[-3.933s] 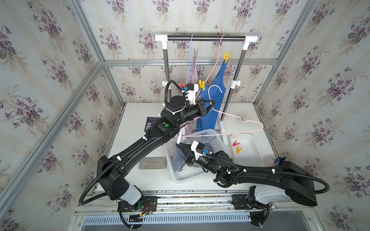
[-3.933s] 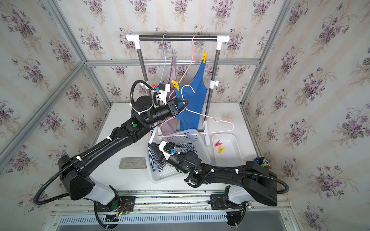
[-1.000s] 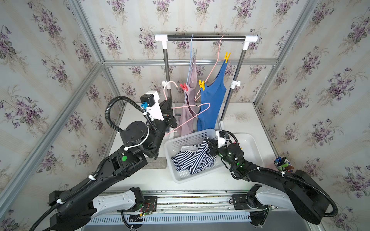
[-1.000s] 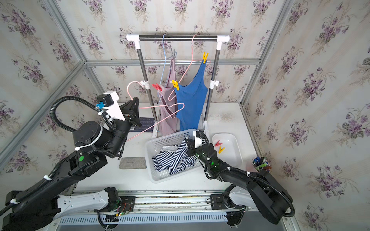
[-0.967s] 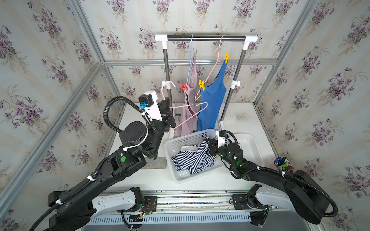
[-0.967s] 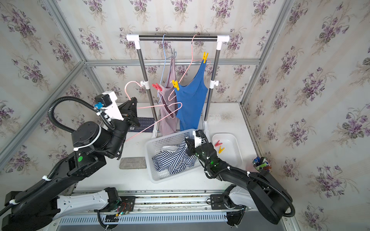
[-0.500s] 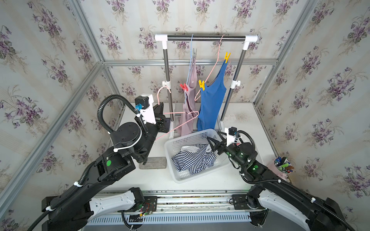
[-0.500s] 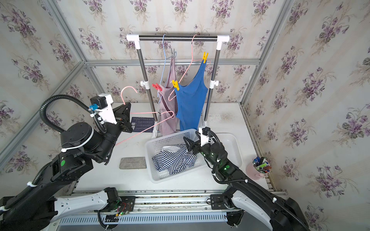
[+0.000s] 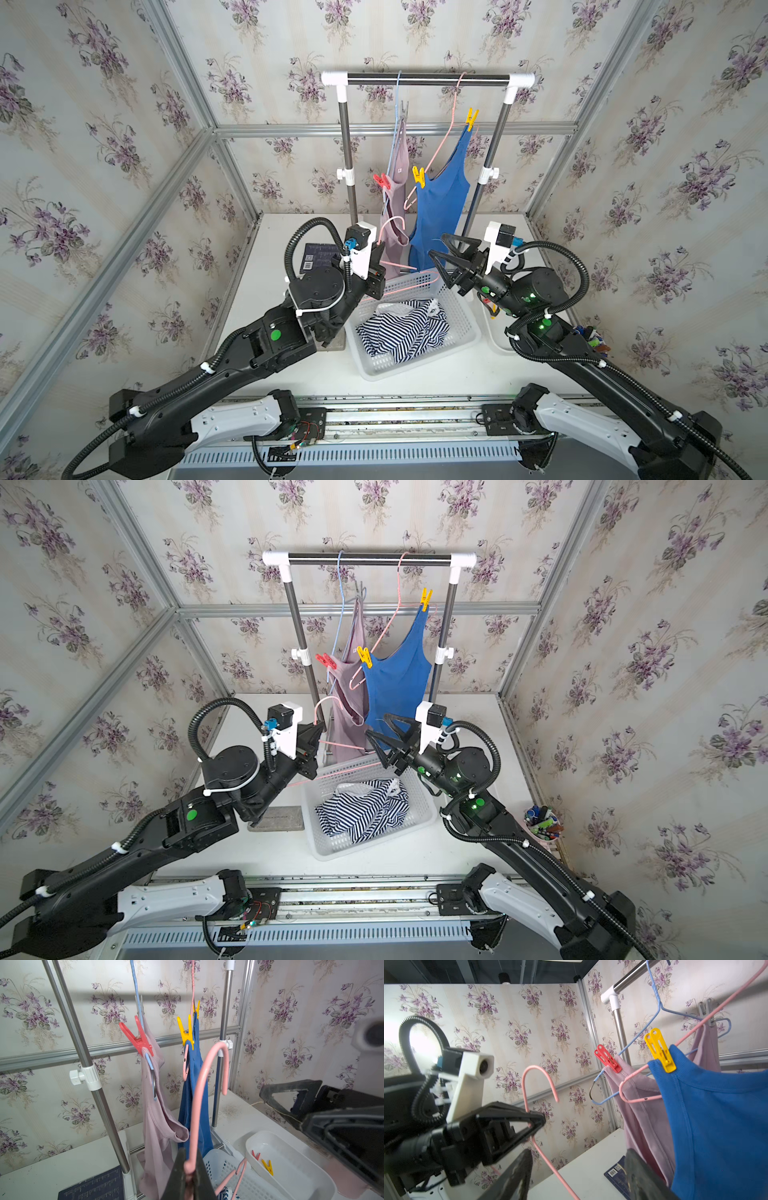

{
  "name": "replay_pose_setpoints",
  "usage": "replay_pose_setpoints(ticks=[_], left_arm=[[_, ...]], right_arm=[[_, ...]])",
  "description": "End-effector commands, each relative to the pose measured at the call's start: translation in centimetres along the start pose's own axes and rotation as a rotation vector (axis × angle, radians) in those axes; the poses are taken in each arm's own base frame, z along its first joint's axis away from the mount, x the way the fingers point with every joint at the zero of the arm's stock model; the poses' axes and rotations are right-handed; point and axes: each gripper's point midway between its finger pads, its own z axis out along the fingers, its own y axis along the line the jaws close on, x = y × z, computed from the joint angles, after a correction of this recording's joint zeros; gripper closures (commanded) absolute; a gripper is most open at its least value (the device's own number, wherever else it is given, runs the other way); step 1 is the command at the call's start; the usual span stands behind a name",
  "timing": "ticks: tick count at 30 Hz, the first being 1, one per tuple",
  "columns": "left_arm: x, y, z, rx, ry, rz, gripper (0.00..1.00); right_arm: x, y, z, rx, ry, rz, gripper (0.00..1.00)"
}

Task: Remove the clothespins securing tank tops to the hanger
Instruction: Place the hanger on the clothesline.

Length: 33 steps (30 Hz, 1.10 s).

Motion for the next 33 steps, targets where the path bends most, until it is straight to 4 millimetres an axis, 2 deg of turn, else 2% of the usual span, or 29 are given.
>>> replay_pose_setpoints(ticks=[1,9,14,19,24,33], left_arm=[[-2.3,0.3,0.1,-0.069,-0.136,-0.047,1.0],[-1.5,-0.5,0.9,-0.184,-0.198,-0.125,1.0],[-1.2,-1.7,2.0,-0.253,-0.201,-0.081,1.0],[-1.0,-3.0,2.7,-0.225,-0.21,-0.062,1.0],[-0.6,-4.2,3.2,-0.179,-0.219,-0.041,1.0],[-0.3,-4.4,3.4,-0.184,-0.211,-0.019,1.0]], right_arm=[[-1.1,1.9,0.8,-0.107,-0.011,0.076,0.31],[-1.2,3.1,1.2,-0.185,0.006,0.122,0.38],[-1.5,3.6,0.9,-0.202,0.005,0.119,0.4],[-2.0,4.0,1.1,-0.217,0.012,0.121,0.44],[-2.3,3.6,1.4,-0.198,-0.006,0.127,0.48],[-3.0,4.3,2.5,-0.261,-0.014,0.155,0.56]])
